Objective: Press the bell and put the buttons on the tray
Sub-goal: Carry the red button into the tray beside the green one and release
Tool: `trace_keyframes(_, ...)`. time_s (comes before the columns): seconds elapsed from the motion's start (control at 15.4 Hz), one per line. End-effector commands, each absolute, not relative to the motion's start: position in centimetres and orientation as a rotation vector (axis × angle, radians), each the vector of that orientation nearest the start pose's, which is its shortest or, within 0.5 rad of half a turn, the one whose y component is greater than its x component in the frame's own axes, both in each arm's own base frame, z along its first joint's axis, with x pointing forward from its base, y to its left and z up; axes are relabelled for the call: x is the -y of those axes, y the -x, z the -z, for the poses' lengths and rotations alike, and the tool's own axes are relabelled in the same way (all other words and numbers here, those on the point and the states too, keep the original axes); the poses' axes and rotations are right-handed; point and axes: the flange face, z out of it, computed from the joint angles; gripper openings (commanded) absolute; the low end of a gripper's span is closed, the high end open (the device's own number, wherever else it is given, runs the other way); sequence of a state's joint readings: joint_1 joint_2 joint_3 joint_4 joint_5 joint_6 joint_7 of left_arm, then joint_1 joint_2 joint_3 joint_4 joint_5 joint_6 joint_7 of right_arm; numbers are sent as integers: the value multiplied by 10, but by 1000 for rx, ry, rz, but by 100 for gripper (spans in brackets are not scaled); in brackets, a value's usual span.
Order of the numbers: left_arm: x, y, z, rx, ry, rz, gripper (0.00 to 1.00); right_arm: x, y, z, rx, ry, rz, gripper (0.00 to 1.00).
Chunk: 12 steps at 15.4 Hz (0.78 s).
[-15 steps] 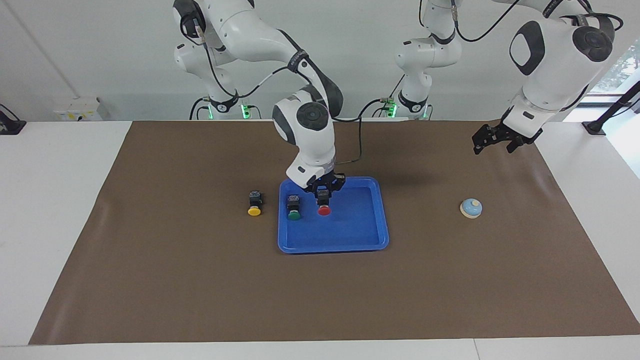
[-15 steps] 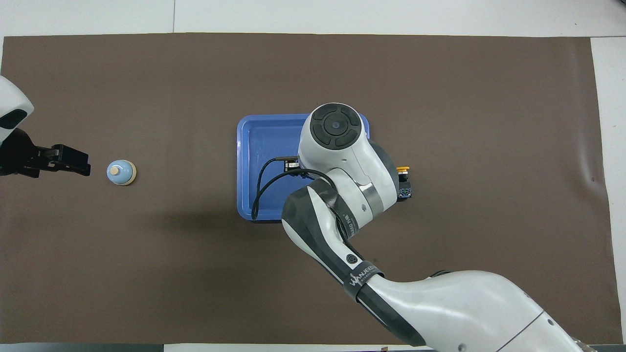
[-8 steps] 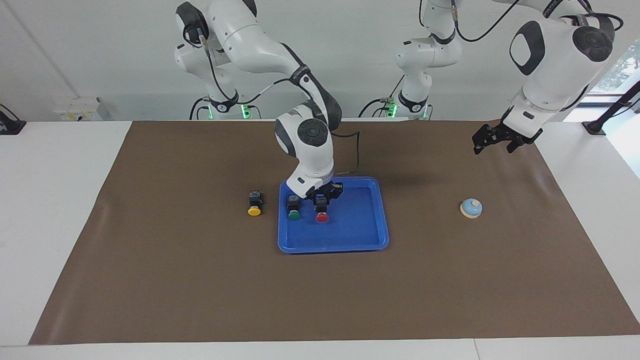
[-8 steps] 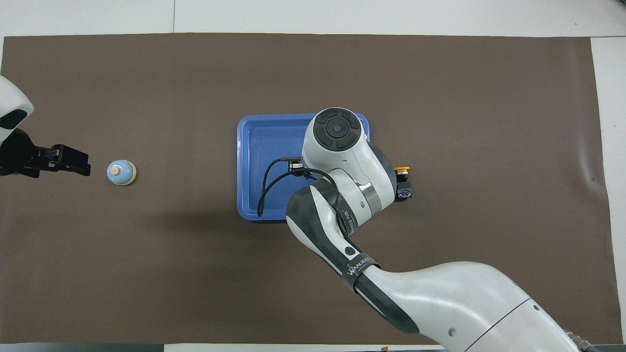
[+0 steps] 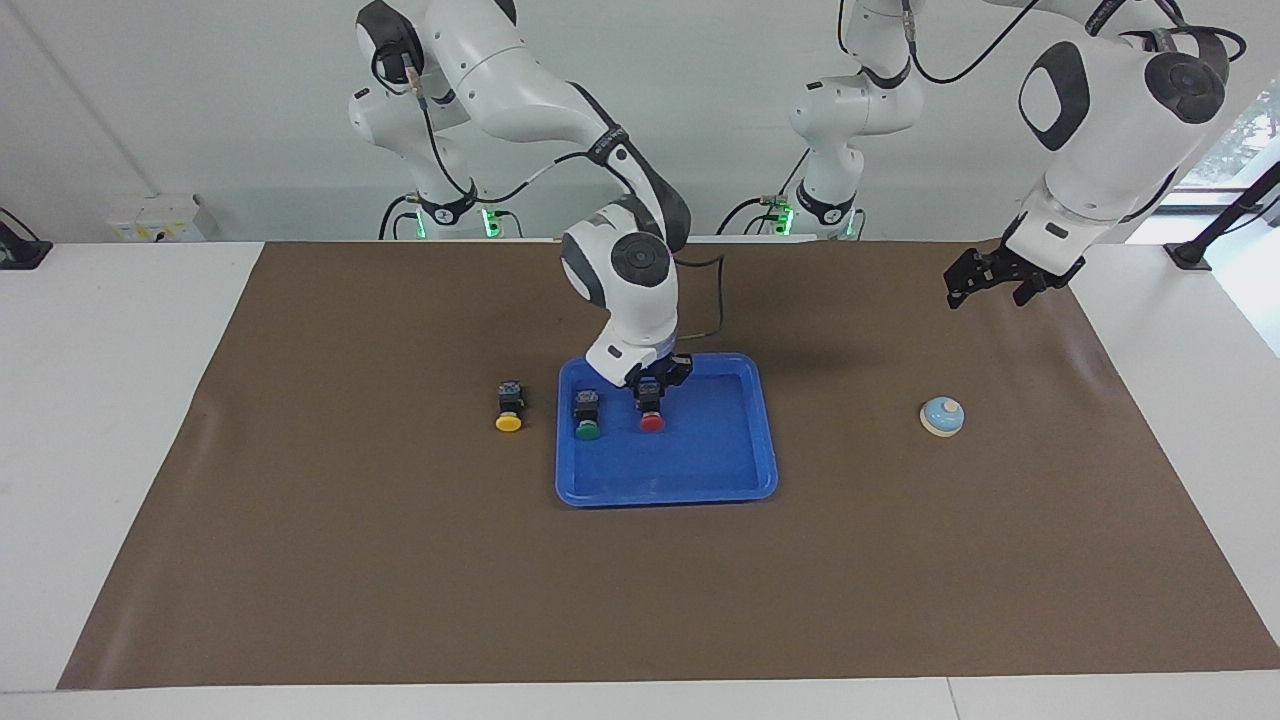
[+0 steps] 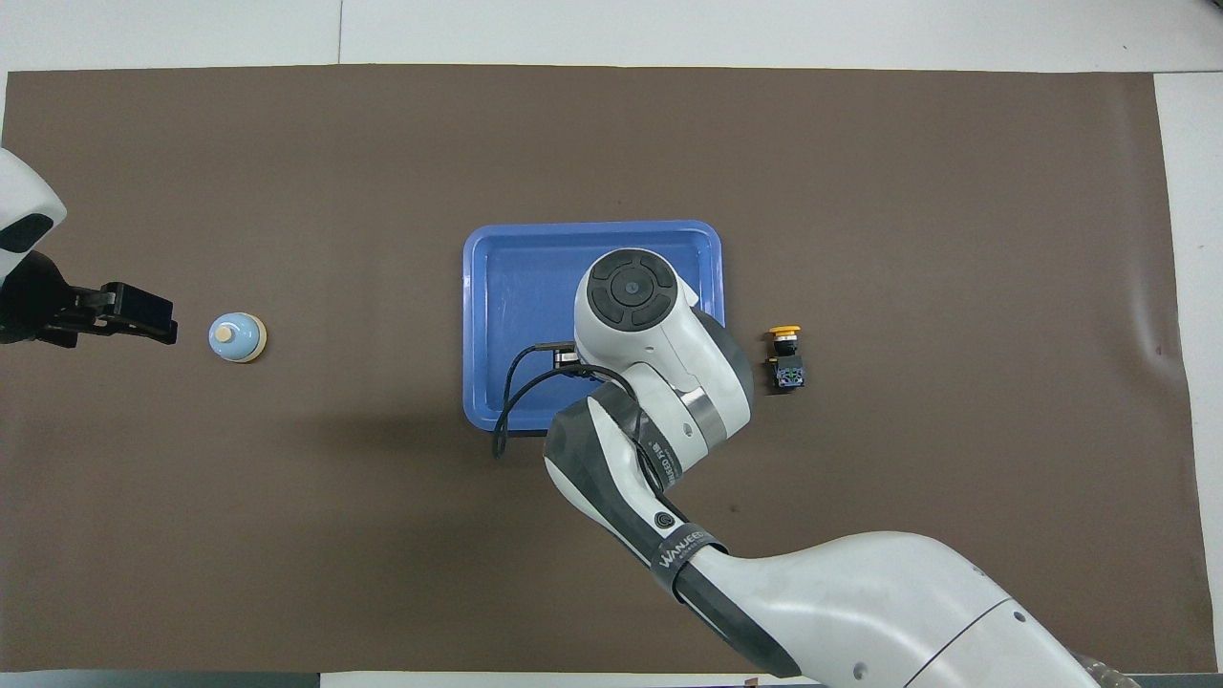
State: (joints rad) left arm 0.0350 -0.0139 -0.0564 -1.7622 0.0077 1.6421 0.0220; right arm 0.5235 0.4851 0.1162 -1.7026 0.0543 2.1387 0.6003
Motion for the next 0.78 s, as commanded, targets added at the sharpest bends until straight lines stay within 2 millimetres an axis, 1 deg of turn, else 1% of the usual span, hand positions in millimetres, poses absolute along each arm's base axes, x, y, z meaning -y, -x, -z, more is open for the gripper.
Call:
trace_keyframes(0.0,10,-546,-553,-56,3133,-173,100,-389,-528,-317,-37,3079,-128,65)
trace_keyframes(0.07,10,-546,-553,-56,3133,-173,100,-391,-527,-318,-30,3082,-133,93)
trace_keyframes(0.13,10,-546,-553,-56,3133,-173,100,-391,-528,-320,-19,3088,-126,100)
trace_keyframes(0.2,10,-546,-553,-56,3133,-173,100,-386,-532,-323,-17,3085,-116,100)
trace_keyframes(0.33,10,-546,-553,-56,3133,-173,100,-358,-550,-340,-49,3079,-95,100)
trace_keyframes(0.39,11,-546,-553,-58,3132,-173,100,-346,-555,-352,-51,3082,-102,100)
trace_keyframes(0.46,9,-547,-553,-53,3133,-173,100,-330,-561,-366,-24,3085,-114,100)
trace_keyframes(0.52,11,-546,-553,-58,3132,-173,100,-307,-568,-379,-10,3089,-126,100)
trace_keyframes(0.59,10,-546,-553,-56,3133,-173,100,-289,-569,-391,17,3091,-128,100)
trace_keyframes(0.72,10,-546,-553,-56,3133,-173,100,-250,-574,-390,58,3097,-160,100)
